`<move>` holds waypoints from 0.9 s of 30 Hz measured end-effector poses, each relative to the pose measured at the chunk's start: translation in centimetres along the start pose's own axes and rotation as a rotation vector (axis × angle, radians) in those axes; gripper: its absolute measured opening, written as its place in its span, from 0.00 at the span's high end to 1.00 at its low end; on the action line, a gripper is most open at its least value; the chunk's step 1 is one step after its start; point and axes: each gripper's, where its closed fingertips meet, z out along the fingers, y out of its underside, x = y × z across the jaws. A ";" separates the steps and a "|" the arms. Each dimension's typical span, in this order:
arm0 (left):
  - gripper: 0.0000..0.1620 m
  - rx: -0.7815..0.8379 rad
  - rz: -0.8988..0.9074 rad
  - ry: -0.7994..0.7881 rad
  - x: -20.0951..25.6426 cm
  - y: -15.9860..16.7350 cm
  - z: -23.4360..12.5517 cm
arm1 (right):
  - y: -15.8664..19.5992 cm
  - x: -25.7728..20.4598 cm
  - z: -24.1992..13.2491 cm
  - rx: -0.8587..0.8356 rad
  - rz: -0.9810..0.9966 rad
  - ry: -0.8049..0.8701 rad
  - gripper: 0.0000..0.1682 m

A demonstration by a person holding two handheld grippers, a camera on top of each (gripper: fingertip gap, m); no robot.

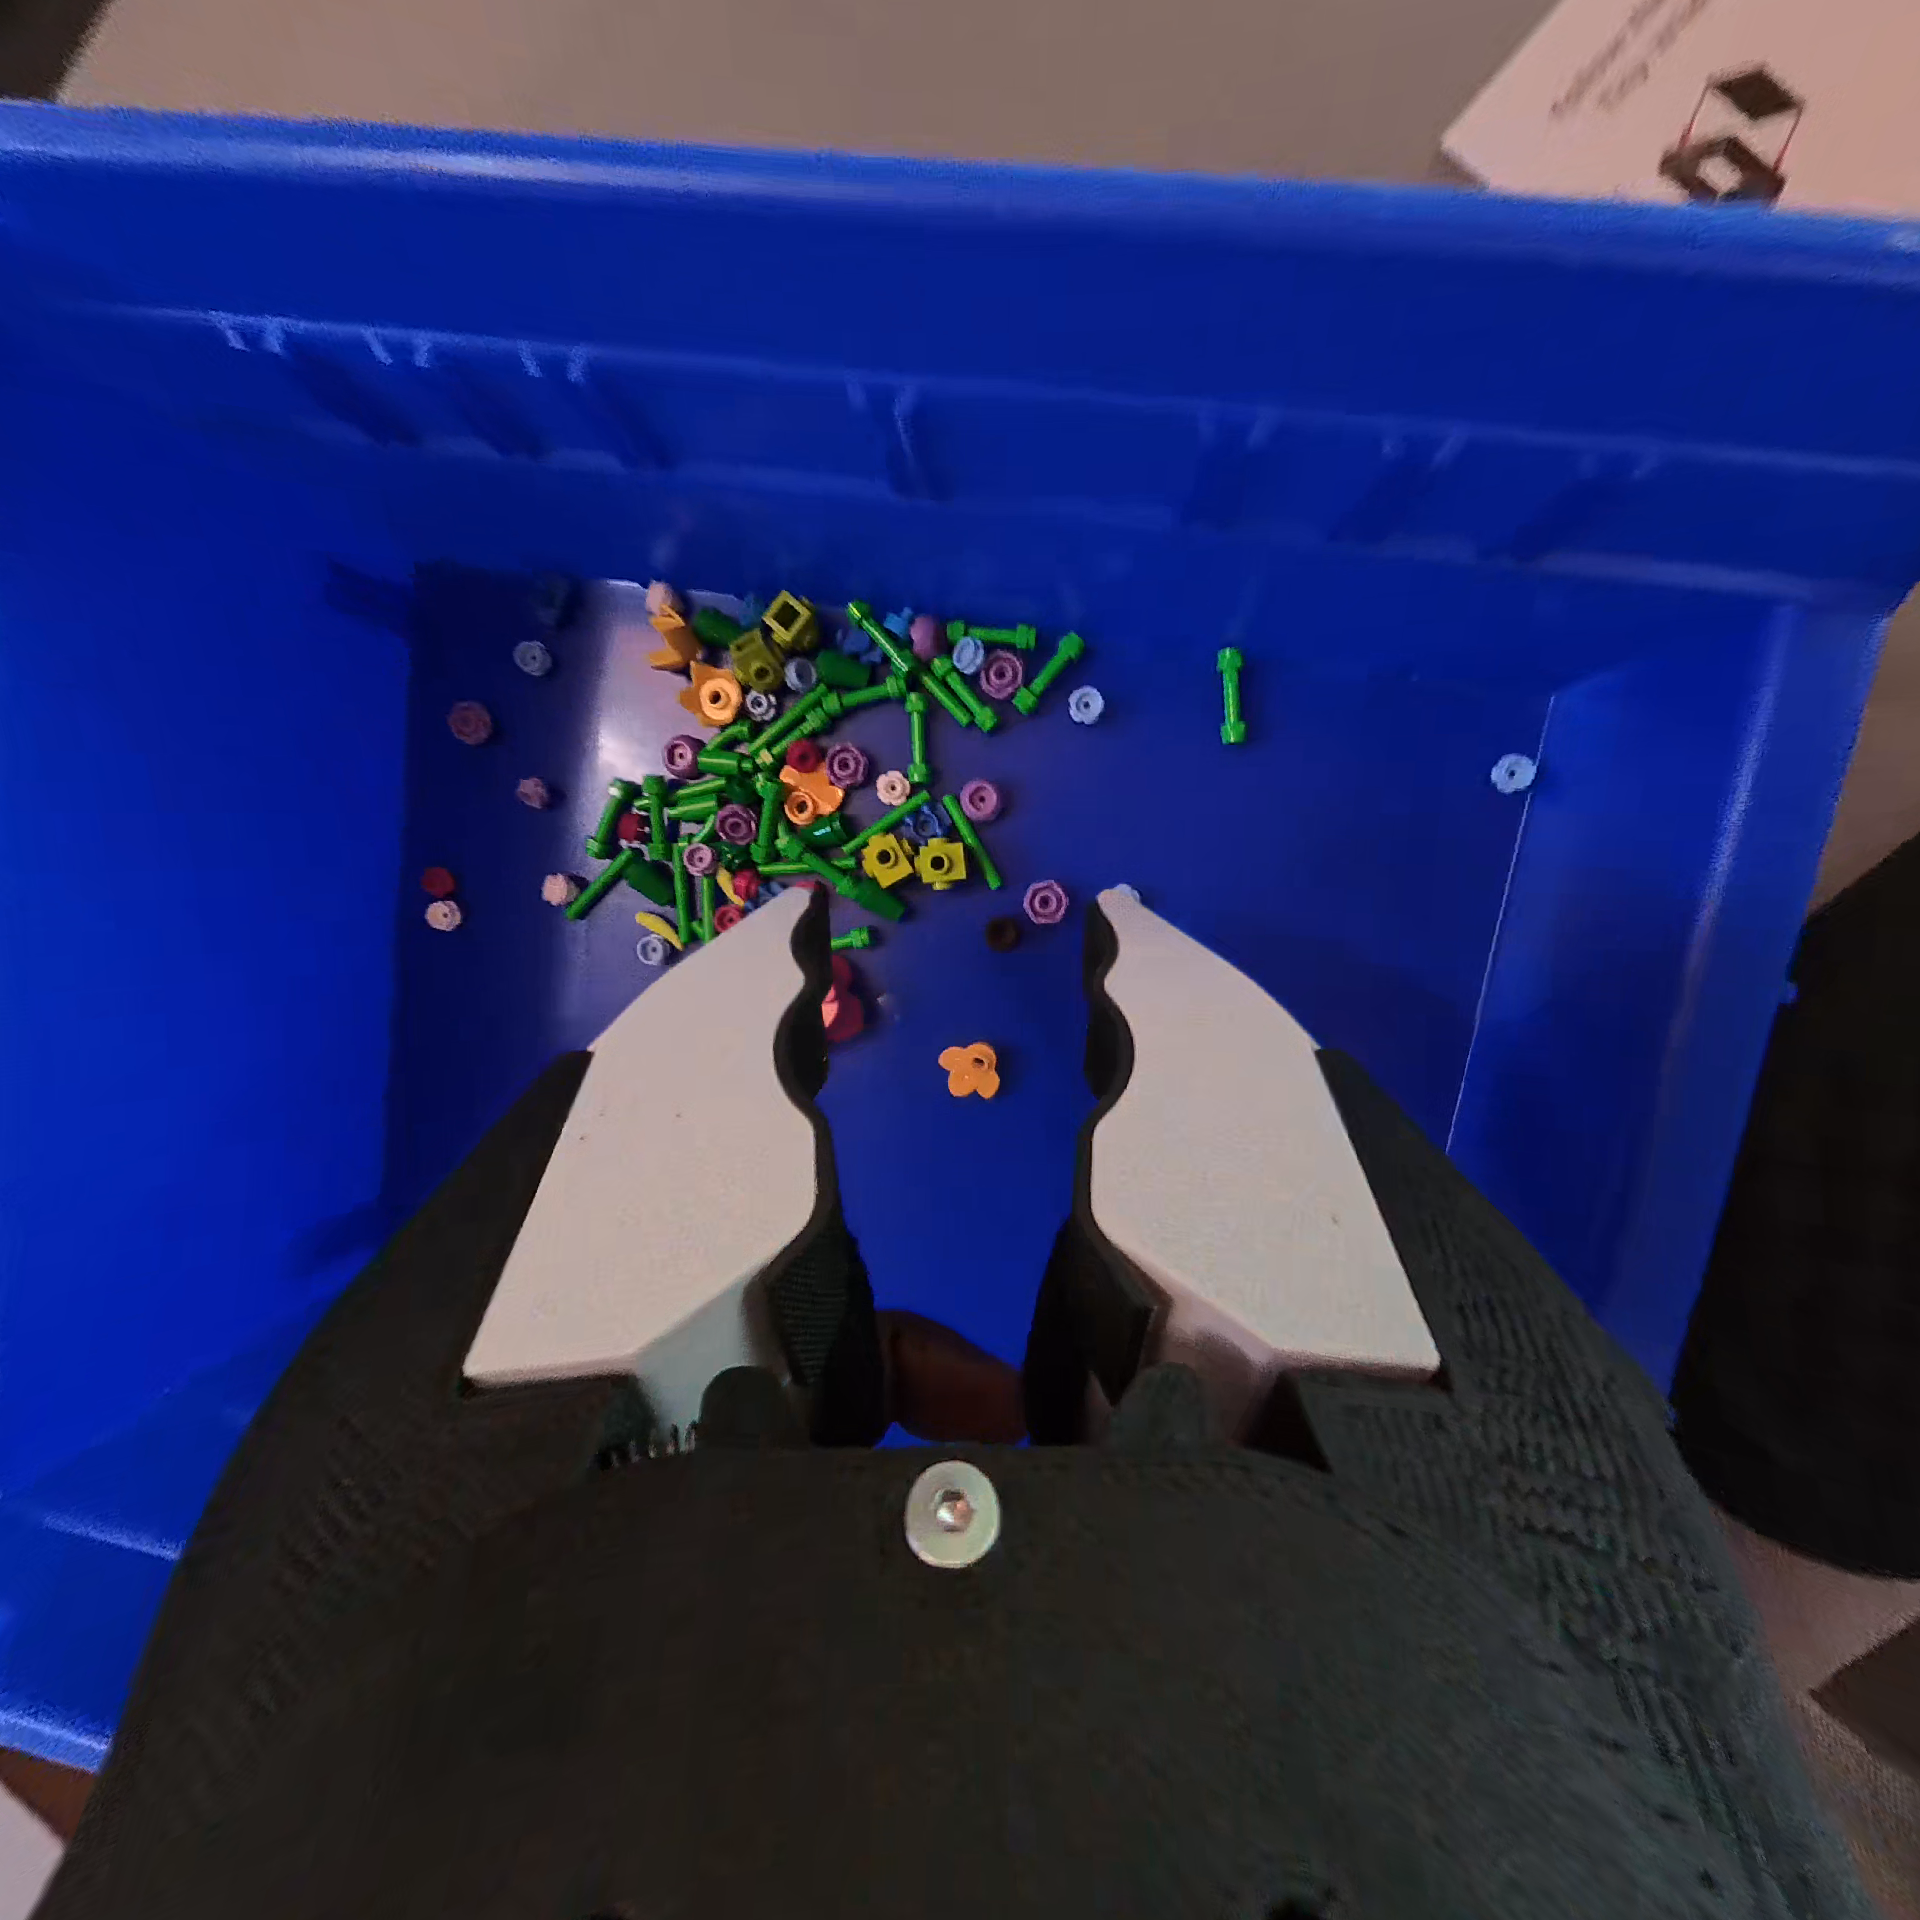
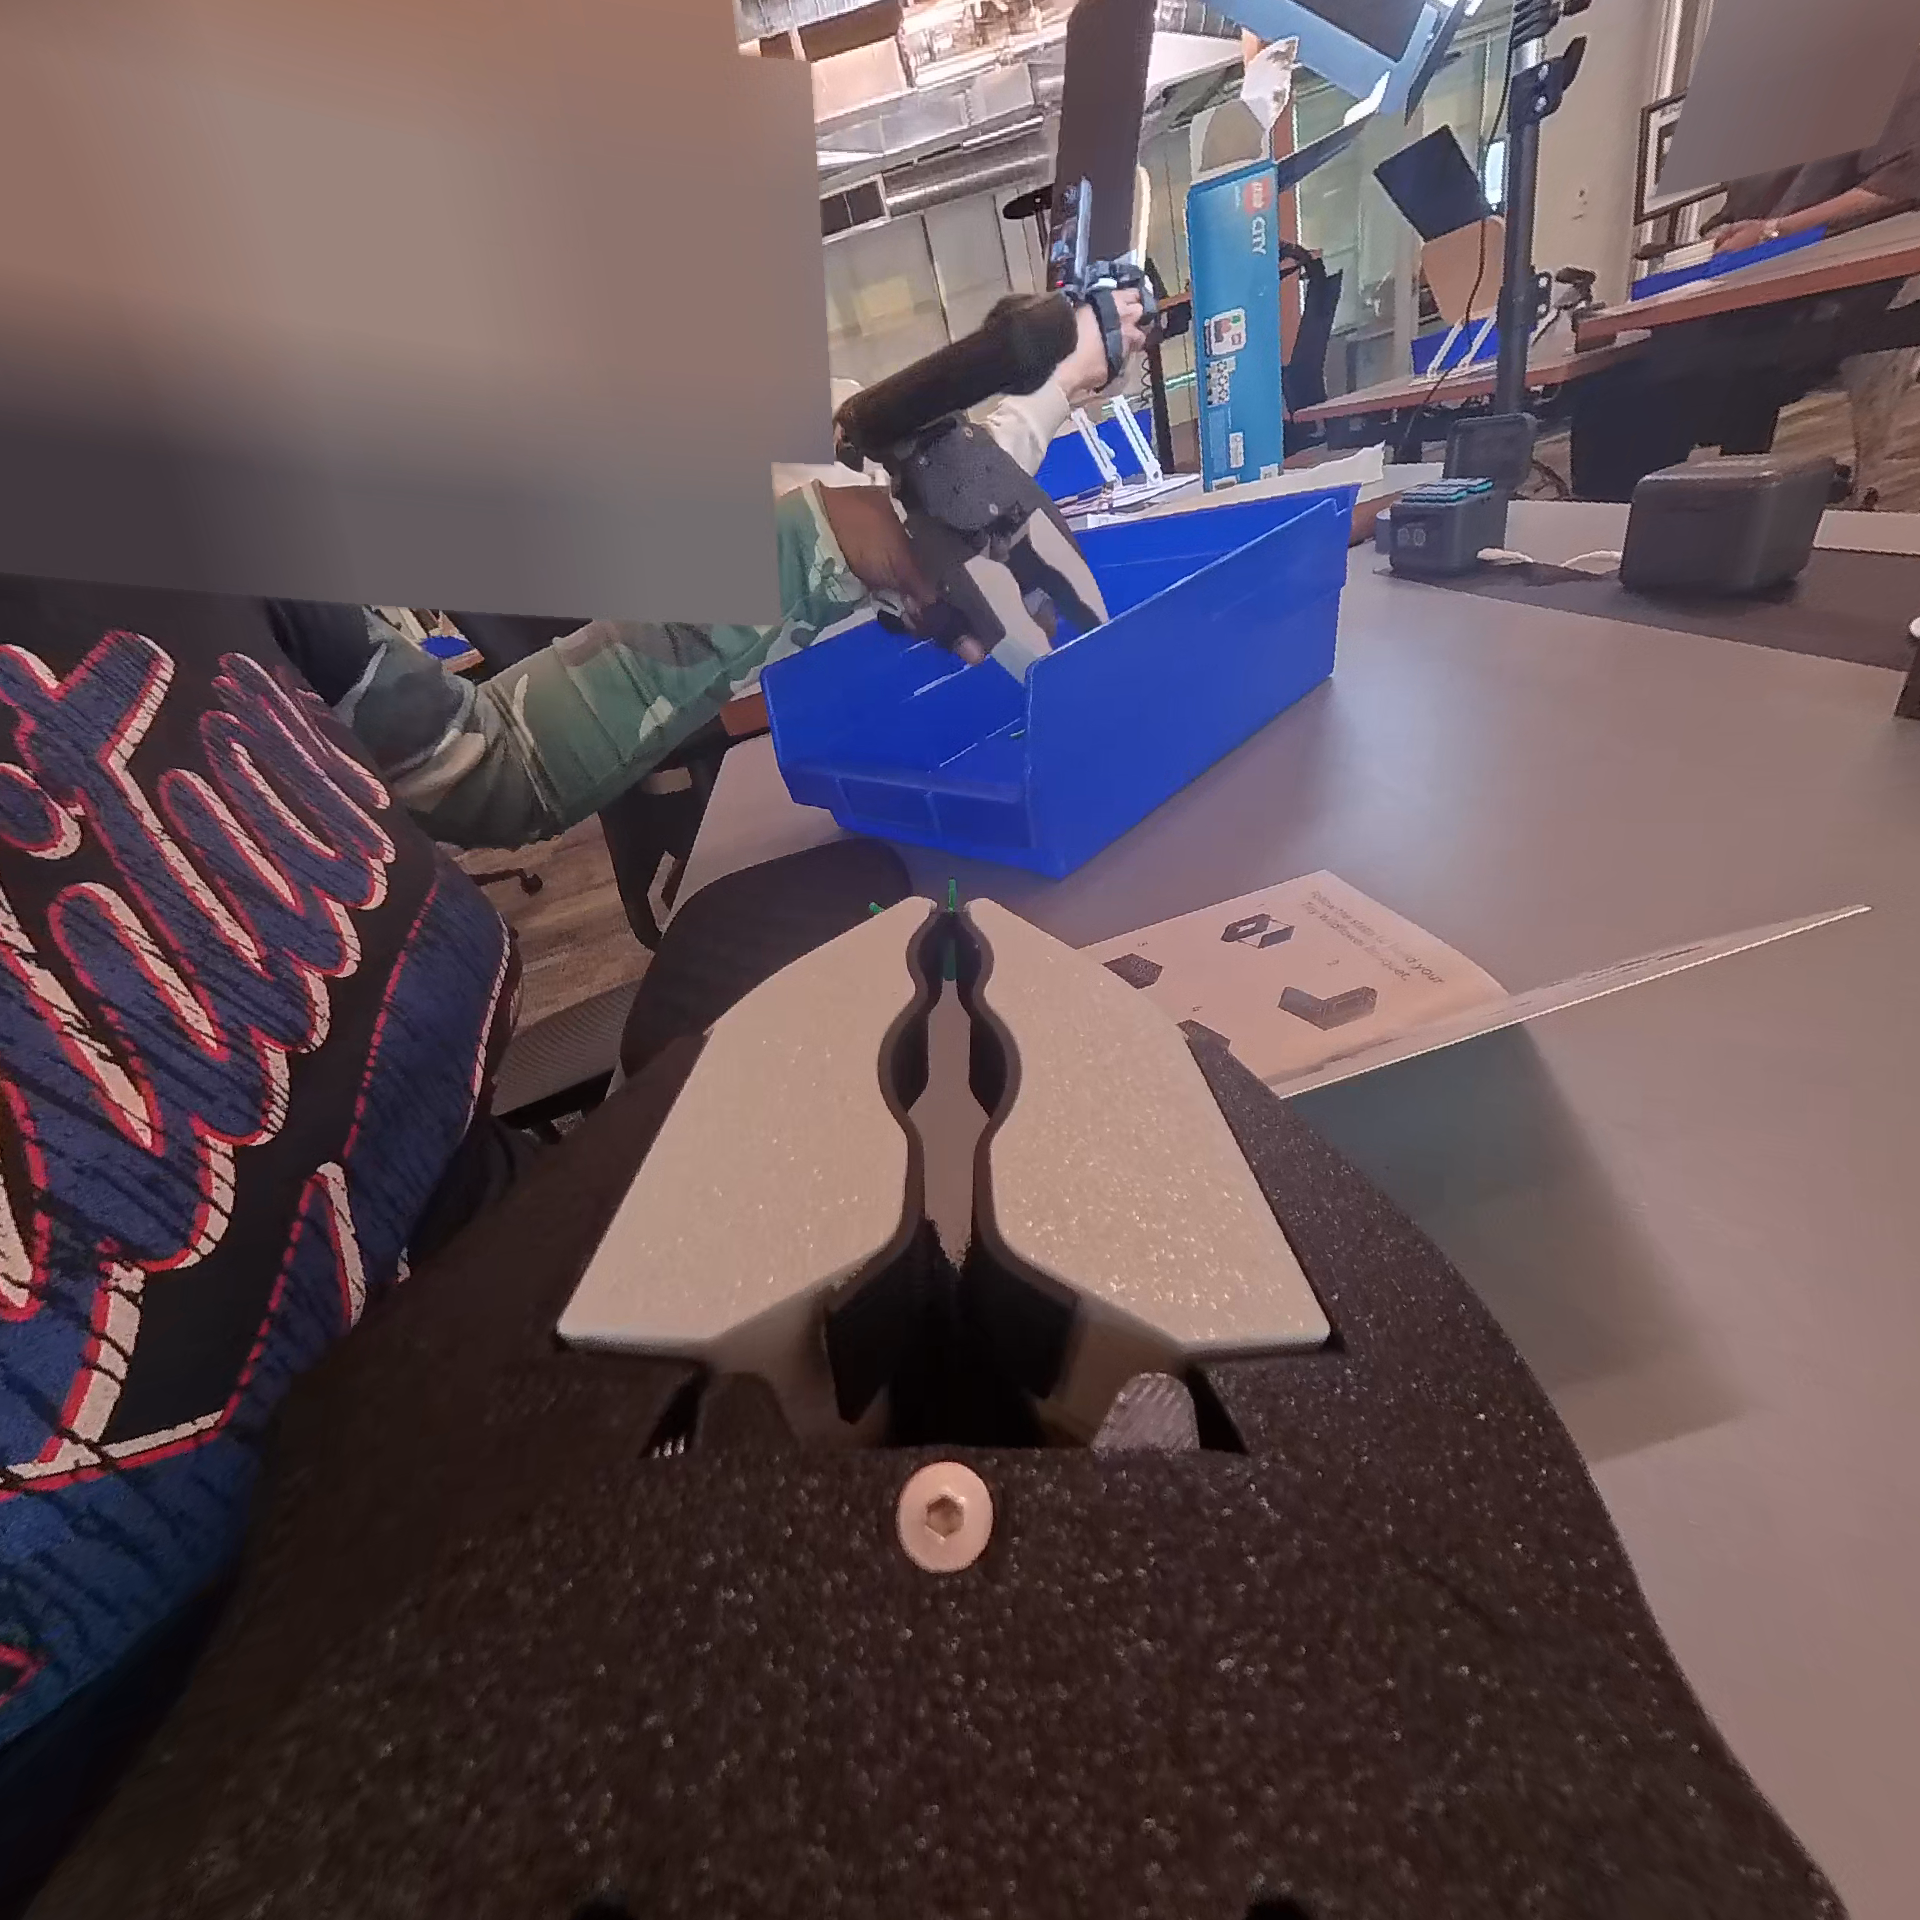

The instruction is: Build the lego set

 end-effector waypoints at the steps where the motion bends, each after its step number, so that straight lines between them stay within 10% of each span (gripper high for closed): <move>1: 0.71 -0.031 0.018 0.009 0.1 0.3 0.2 | 0.0 0.0 0.0 0.003 0.001 -0.001 0.99; 12: 0.99 -0.071 0.054 -0.038 -1.8 -0.2 2.3 | 0.0 0.0 0.0 0.004 0.007 -0.010 0.99; 27: 0.90 -0.212 0.348 0.011 -2.9 1.3 4.3 | -0.4 -0.1 -0.3 0.029 -0.004 -0.010 0.99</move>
